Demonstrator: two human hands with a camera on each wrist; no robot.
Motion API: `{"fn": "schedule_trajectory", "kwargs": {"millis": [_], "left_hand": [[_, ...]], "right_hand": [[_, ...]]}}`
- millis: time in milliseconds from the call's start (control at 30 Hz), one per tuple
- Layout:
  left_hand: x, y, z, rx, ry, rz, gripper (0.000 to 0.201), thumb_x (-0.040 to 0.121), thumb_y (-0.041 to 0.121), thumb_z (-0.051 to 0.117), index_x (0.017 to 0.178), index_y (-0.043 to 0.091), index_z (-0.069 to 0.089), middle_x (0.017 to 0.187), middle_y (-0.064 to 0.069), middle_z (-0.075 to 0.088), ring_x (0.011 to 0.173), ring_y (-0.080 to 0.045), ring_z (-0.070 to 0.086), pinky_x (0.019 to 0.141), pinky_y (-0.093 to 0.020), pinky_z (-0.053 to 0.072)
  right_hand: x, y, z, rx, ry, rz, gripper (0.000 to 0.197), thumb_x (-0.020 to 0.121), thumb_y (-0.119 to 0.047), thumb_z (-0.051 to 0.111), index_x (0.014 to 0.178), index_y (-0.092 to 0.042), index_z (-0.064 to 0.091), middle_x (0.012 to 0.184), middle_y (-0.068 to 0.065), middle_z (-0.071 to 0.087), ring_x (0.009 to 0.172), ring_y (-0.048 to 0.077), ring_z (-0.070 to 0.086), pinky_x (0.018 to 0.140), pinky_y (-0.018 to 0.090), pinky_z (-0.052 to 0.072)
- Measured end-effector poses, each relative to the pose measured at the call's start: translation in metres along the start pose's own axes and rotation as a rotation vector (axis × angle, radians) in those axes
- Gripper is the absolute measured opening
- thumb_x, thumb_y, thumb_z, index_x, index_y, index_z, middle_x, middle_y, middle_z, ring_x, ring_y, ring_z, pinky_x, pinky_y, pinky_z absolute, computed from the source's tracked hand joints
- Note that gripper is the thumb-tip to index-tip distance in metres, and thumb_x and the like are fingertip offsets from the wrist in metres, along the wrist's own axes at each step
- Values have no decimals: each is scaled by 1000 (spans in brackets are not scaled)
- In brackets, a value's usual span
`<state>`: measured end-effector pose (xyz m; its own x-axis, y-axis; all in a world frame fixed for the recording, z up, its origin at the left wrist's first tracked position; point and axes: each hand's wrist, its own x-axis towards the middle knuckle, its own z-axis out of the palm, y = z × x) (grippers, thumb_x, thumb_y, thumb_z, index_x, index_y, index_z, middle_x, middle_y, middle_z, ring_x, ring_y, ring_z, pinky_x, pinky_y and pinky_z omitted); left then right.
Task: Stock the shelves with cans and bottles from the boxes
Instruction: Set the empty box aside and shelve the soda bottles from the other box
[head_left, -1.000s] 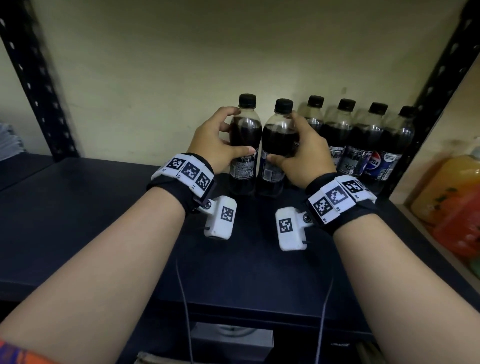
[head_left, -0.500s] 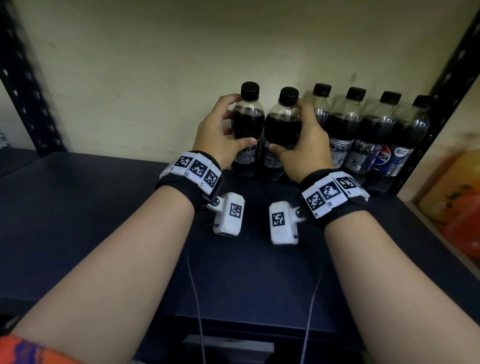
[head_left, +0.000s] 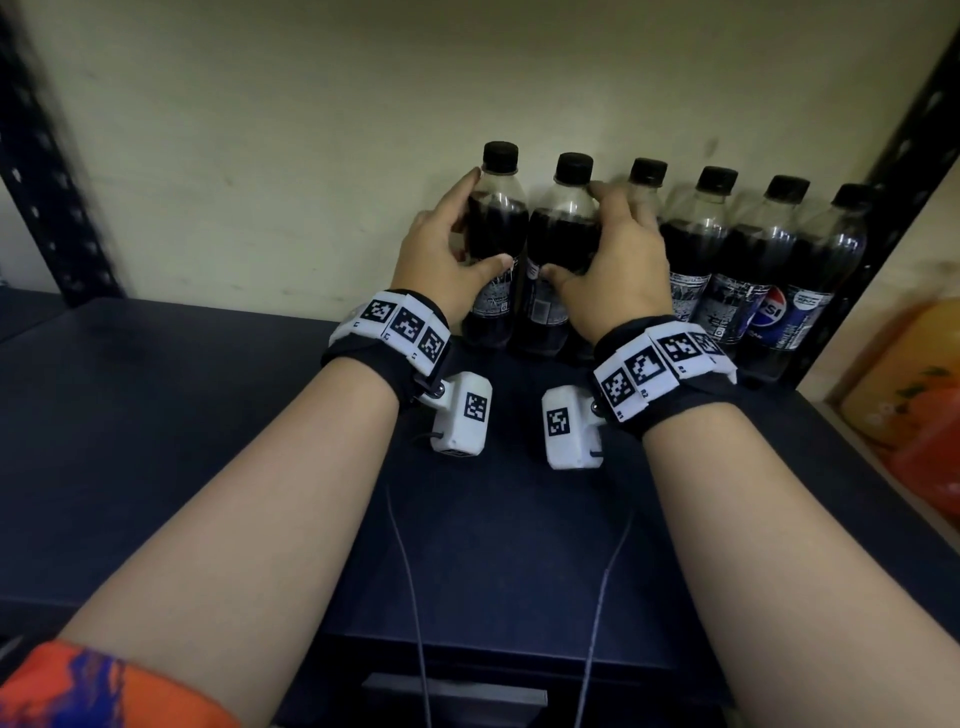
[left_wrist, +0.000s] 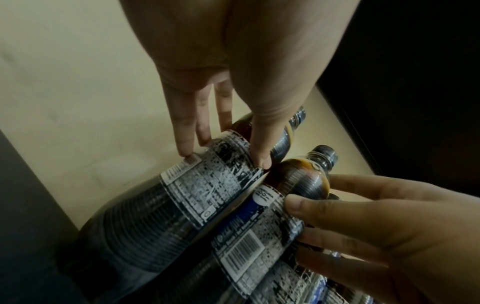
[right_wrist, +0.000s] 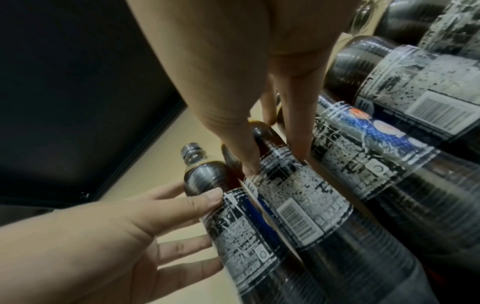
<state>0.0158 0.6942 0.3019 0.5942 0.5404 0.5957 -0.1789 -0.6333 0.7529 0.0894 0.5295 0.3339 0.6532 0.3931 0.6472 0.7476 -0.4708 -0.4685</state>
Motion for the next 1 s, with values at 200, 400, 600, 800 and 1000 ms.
{"fn": "schedule_trajectory", "kwargs": {"millis": [200,400,600,800,1000], "left_hand": [[-5,2,6,-29,32,-51,72,82,14,82,143,19,45,133,-3,60,115,-19,65,100,-38,54],[-11,11,-8,156,-67,-98,70,90,29,73,152,30,39,123,-4,52,103,-15,56,98,-29,47],[-36,33,-42,191,-238,-172,74,94,43,67,156,32,29,132,3,56,113,-18,59,97,-29,46],[-68,65,-79,538,-266,-148,64,95,48,62,149,20,41,144,-10,50,127,-28,52,103,-34,41],[-124,87,-109,802,-405,-201,71,92,61,56,148,21,40,146,-11,45,129,-33,49,104,-47,46]], "right_hand": [[4,1,-3,-3,17,13,69,85,-23,79,144,-16,45,142,10,49,120,28,59,102,42,52],[1,-5,-15,20,-35,57,61,90,-33,70,145,-12,51,134,11,59,117,24,60,101,35,50],[-19,-10,-45,61,-227,70,64,92,-34,69,150,-20,46,141,6,60,128,20,56,98,20,40],[-51,-18,-81,-88,-398,25,70,91,-47,68,151,-20,42,145,6,56,133,26,52,108,31,41],[-102,-29,-107,-252,-571,-15,79,92,-59,60,154,-18,35,148,11,51,135,29,48,108,34,40]]}}
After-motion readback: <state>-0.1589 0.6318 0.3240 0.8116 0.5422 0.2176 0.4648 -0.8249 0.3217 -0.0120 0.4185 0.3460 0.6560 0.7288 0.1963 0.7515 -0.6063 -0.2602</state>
